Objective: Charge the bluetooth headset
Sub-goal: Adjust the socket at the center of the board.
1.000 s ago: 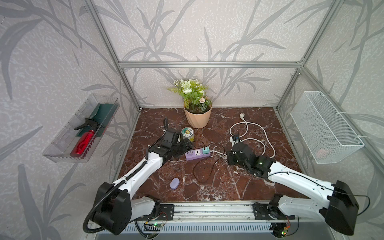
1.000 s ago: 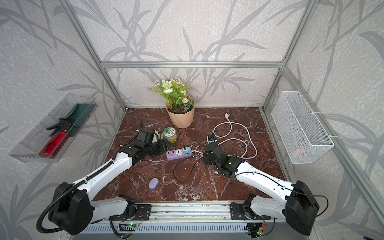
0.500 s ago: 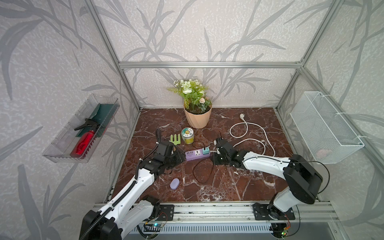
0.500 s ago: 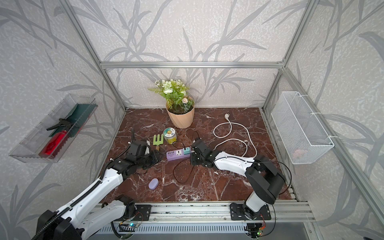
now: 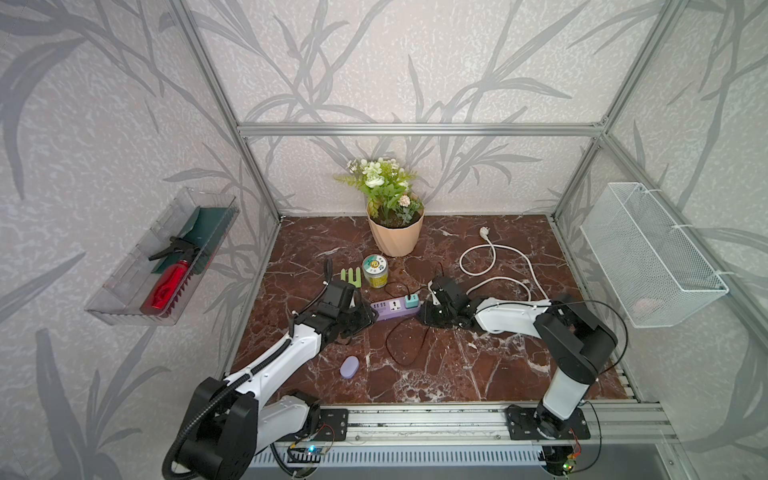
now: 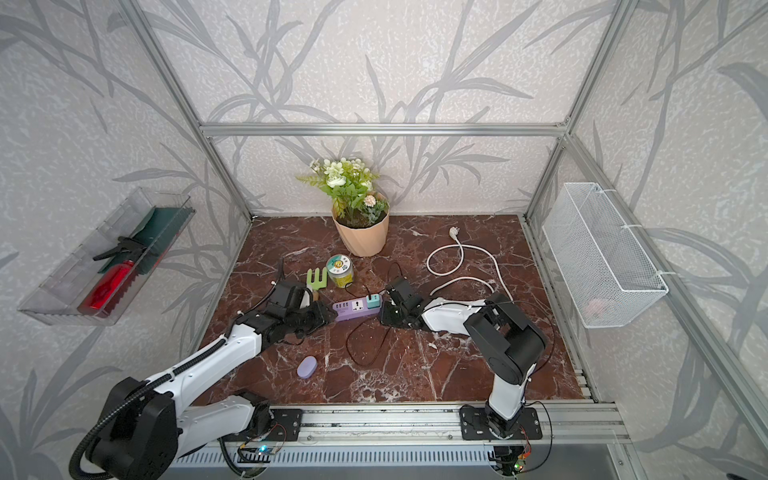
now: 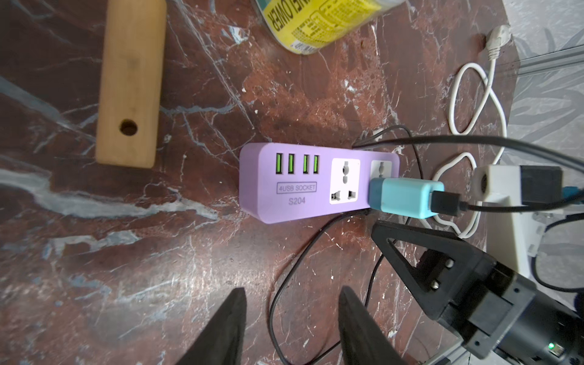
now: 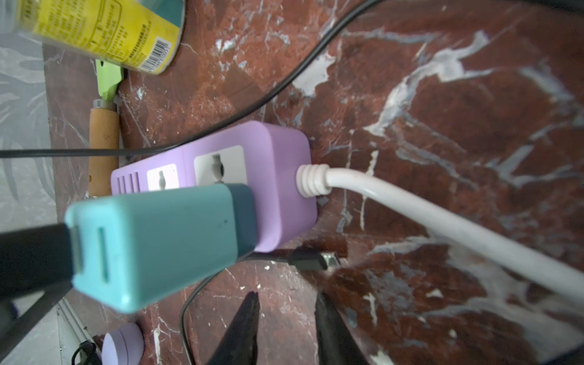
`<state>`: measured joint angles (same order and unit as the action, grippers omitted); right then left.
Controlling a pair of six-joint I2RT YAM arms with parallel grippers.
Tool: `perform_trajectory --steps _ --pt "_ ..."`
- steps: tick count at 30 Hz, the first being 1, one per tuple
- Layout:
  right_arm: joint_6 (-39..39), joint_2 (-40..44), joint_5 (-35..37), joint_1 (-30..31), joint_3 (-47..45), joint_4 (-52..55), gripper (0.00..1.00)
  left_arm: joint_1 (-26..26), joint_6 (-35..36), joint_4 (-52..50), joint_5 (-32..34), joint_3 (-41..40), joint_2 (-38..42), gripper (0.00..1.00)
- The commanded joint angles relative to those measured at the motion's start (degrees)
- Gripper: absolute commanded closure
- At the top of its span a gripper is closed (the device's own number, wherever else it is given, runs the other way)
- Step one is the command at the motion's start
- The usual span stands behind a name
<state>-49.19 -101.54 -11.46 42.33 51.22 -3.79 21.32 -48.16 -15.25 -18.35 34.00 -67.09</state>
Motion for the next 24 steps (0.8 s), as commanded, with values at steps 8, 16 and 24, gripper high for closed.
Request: perform_trajectory --steps 8,16,24 --pt "-1.17 -3.9 1.98 -1.78 2.7 0.07 0.68 1.68 0.7 5.8 -0.38 -0.51 -4.75 0.69" --pt "2.16 -5.75 4.12 -1.65 8.36 7.62 0.65 1.71 1.16 5.66 0.54 -0.78 -4.54 0.68" --pt "6.56 -7.19 13.51 2.8 15.63 16.39 0.7 1.71 1.51 5.93 0.92 -0.93 -4.41 0.68"
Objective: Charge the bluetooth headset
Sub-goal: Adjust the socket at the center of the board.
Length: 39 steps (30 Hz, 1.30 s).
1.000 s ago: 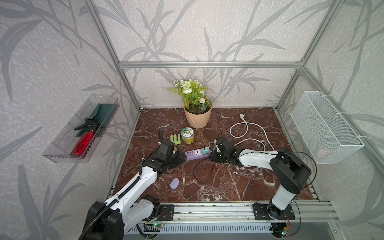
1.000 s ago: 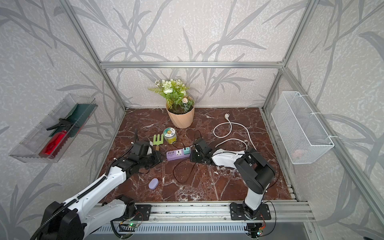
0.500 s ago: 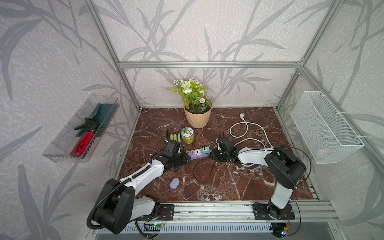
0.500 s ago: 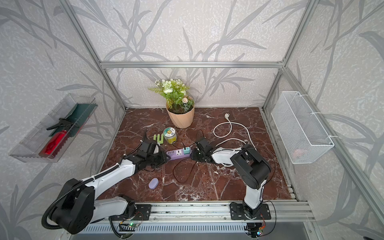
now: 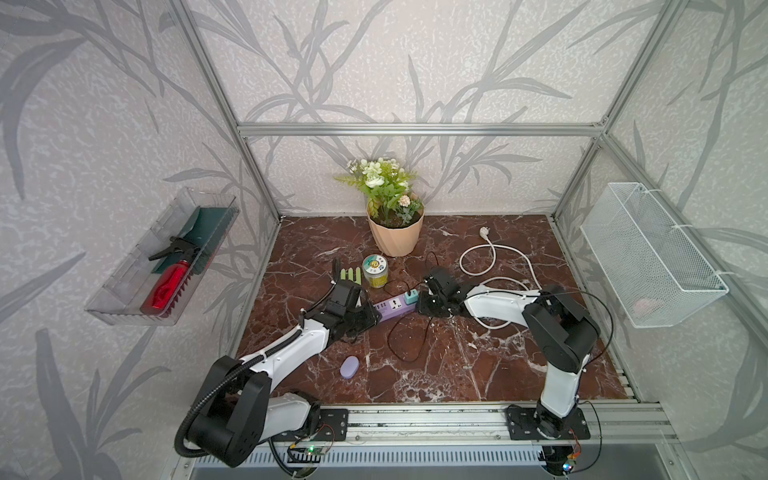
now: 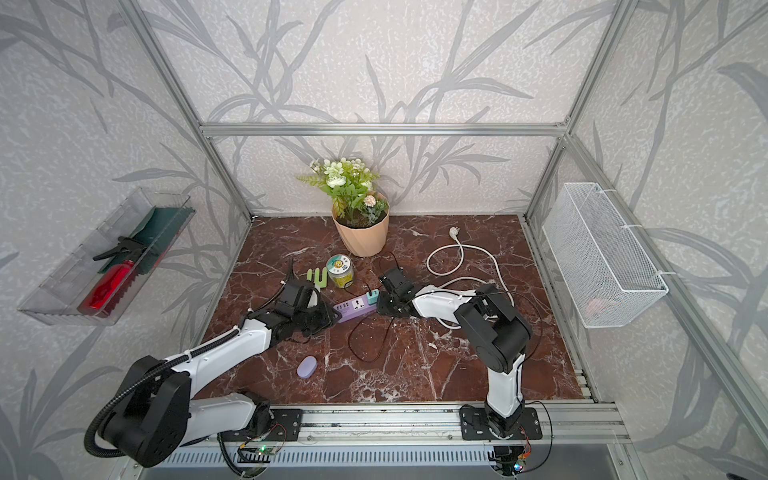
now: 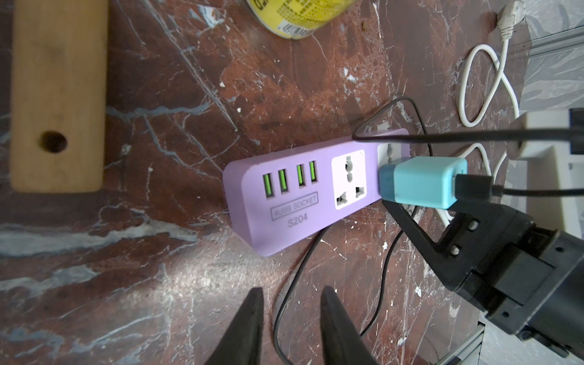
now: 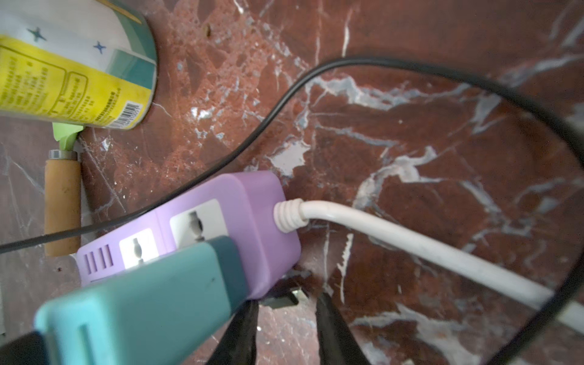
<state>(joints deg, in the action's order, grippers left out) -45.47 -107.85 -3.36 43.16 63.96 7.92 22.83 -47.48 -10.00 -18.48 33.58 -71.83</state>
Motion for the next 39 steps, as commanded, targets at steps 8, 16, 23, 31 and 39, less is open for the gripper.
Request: perform_trajectory --steps 8,16,23,31,39 --pt "0.86 -4.12 8.1 4.72 6.26 7.03 0.7 0.2 1.91 -1.04 1.89 -1.06 2.6 0.67" --pt "0.91 -4.57 11.42 6.37 6.15 9.29 0.76 0.2 3.1 -1.95 2.4 -1.24 4.07 0.67" --pt "2.75 -0.14 15.13 6.66 1.59 11.35 0.86 0.19 3.72 -0.45 0.89 -1.15 3.12 0.69" --pt "6.73 8.32 14.24 6.67 -3.11 11.41 0.83 1.89 3.8 -0.07 2.36 -2.58 0.41 0.74" --pt "6.09 12.67 13.05 6.68 -4.89 12.47 0.81 11.8 0.85 1.38 8.87 -3.35 -1.08 0.71"
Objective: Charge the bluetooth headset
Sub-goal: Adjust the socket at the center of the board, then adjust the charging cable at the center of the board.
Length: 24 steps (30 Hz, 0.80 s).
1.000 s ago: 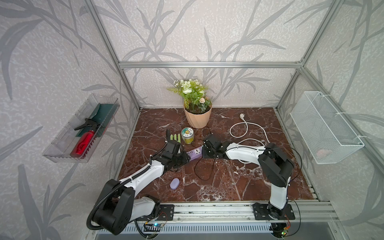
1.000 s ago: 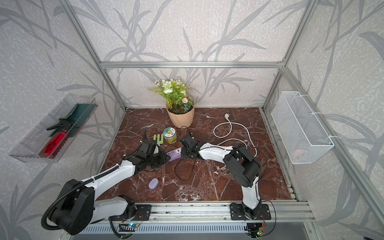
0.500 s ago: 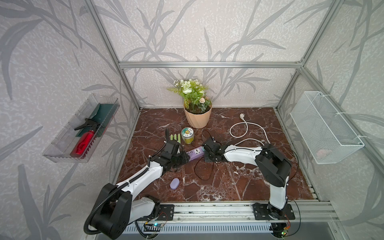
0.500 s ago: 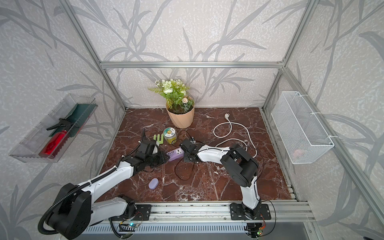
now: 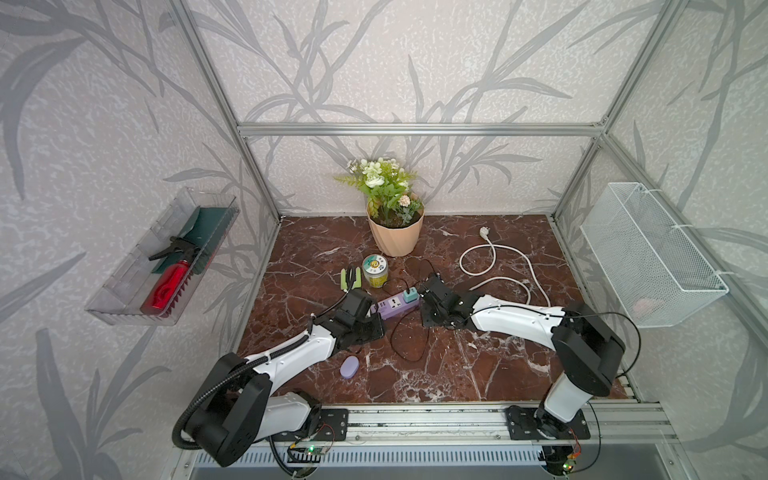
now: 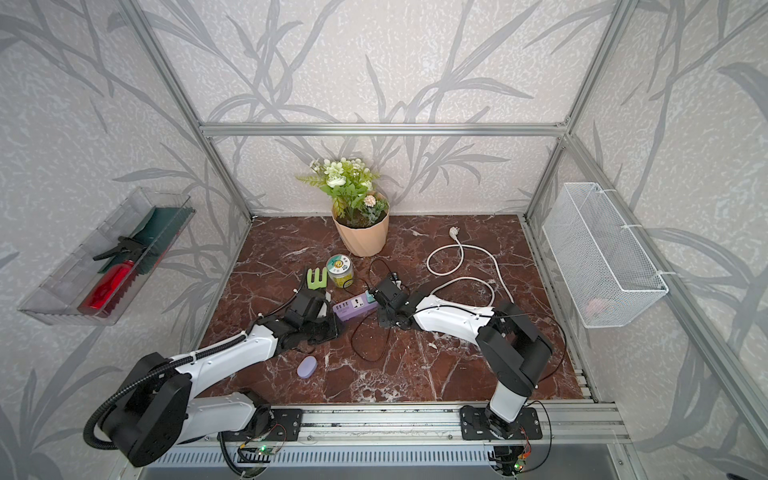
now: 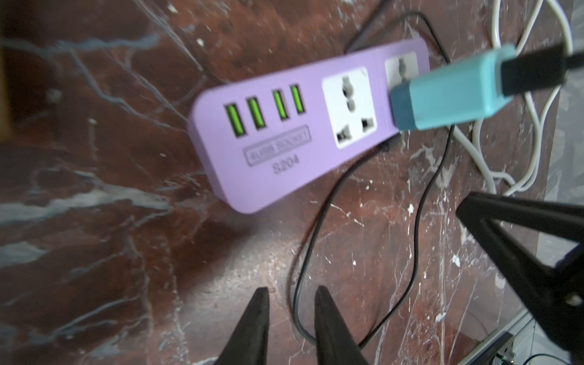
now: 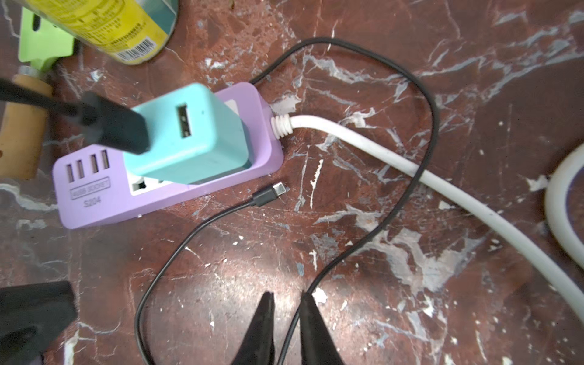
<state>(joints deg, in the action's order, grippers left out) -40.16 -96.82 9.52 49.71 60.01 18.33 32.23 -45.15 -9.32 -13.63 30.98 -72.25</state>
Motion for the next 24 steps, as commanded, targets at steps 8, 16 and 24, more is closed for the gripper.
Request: perform_trajectory --steps 8,16,24 --pt "2.09 8.41 1.27 -1.16 -5.69 3.86 0.81 9.97 -4.67 3.93 9.64 -0.72 -5.93 0.68" --pt "3.25 13.67 1.67 -1.29 -6.74 4.92 0.79 16.15 -5.99 7.26 11.52 4.44 -14.57 0.71" --pt "4.86 13.29 0.78 -2.76 -5.49 3.08 0.74 24.08 -6.54 8.33 10.43 14.52 -21.99 0.74"
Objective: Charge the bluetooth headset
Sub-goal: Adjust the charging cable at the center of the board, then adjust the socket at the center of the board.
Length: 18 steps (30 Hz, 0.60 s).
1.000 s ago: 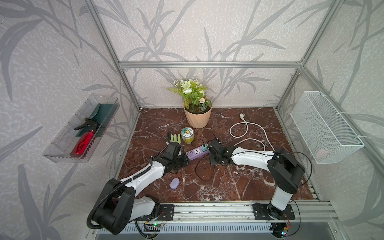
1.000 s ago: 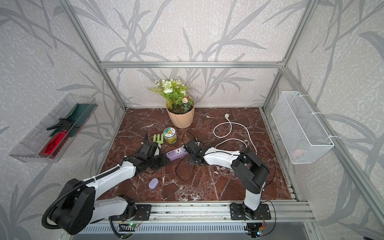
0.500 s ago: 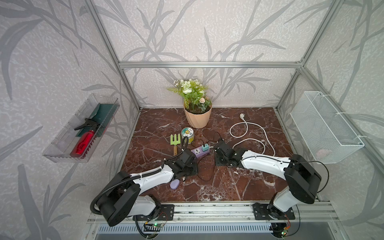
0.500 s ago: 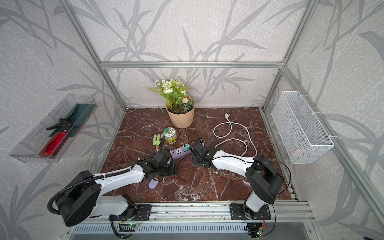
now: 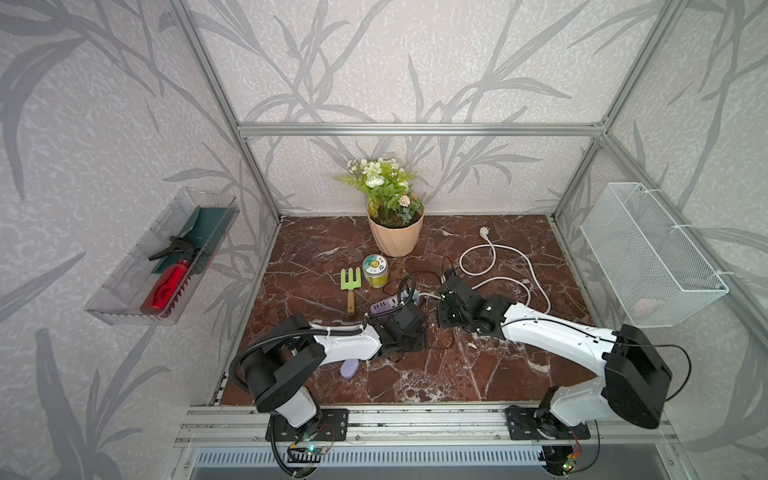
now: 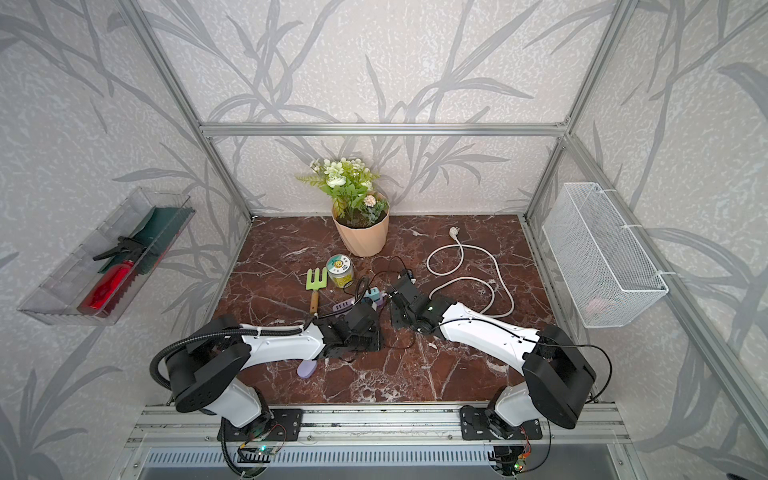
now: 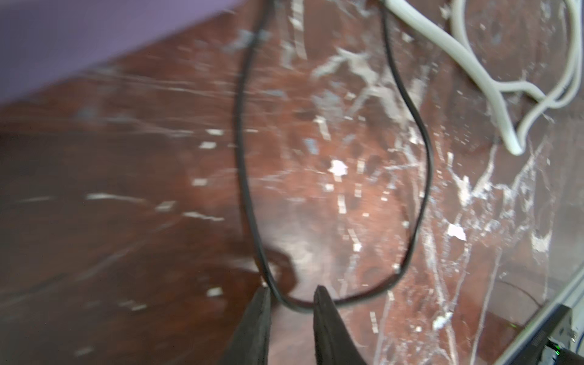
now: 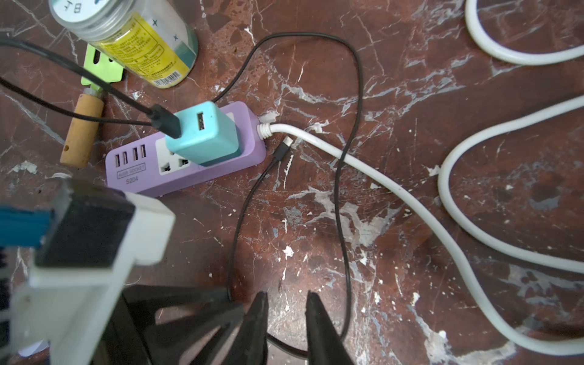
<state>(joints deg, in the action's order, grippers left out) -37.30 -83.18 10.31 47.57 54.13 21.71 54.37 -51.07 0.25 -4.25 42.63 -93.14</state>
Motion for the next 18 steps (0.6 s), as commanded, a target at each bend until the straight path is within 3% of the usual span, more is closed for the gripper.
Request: perform_trajectory --steps 1,5,10,15,18 --pt "2.38 -1.29 -0.17 -0.65 0.72 -0.91 0.73 2.42 -0.6 -1.22 1.08 3.29 -1.21 0.74" --pt "3.9 -9.45 -2.9 -1.58 4.88 -2.83 0.72 2.76 -1.55 -0.81 1.13 2.26 1.38 0.74" --pt "5.4 -20.73 -5.57 -2.22 13.43 -2.08 0.72 2.76 -1.33 -4.92 2.27 0.74 12.09 0.73" --pt "4.33 -26.92 -4.85 -2.31 17.8 -4.55 0.72 2.31 -1.04 -15.23 11.14 0.17 24.47 0.72" --pt "3.67 -29.07 -2.9 -2.4 19.29 -5.09 0.71 -0.74 -1.1 -20.57 14.37 -1.83 31.92 0.71"
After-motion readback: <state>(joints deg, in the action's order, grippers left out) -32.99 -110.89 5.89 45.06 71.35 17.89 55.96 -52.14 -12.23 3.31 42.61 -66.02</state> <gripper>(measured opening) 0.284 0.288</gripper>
